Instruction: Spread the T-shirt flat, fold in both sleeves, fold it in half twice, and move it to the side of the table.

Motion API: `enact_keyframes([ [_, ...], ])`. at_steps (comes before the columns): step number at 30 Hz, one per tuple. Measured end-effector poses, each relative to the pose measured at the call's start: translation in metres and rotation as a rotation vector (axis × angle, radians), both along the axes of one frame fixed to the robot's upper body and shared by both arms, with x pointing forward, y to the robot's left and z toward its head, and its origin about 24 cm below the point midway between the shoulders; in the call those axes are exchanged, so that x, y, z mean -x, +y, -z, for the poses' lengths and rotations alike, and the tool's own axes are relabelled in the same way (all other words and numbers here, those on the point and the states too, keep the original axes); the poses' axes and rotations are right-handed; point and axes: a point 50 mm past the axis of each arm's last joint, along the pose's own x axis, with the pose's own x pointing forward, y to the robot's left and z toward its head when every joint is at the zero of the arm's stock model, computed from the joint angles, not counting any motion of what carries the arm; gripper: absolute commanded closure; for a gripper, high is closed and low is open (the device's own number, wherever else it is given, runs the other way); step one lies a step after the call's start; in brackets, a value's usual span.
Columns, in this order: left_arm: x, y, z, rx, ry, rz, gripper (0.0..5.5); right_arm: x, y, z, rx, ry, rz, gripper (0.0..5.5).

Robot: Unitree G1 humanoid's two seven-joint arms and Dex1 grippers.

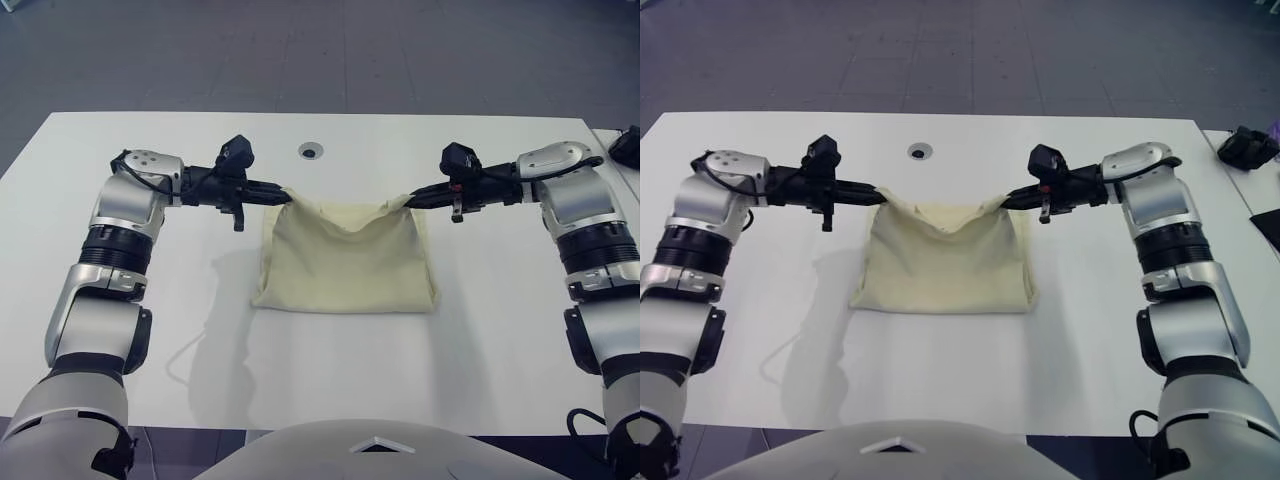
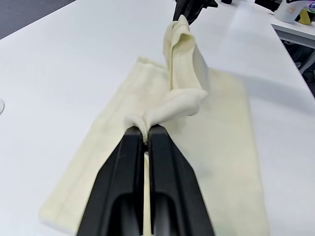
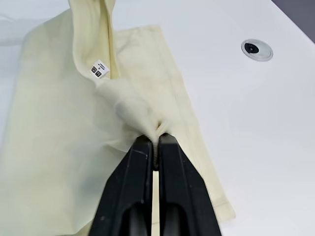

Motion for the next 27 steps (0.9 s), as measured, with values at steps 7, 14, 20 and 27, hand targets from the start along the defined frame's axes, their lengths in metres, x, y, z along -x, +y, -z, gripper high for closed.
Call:
enact_keyframes([
  [7,-0.012,-0.005,0.021,-0.009,0.040,-0.063,5.50,-0.005,-0.009,0.036,0.051,0.071,0.095,5.48],
  [14,-0.018,0.002,0.026,-0.049,0.038,-0.131,5.50,-0.012,-0.012,0.044,0.038,0.036,0.203,5.48],
  [20,-0.018,-0.002,0.032,-0.051,0.043,-0.134,5.50,-0.020,-0.008,0.037,0.010,-0.024,0.242,5.48],
  [27,-0.020,0.001,0.030,-0.045,0.044,-0.161,5.50,-0.024,-0.004,0.027,-0.052,-0.057,0.251,5.48],
])
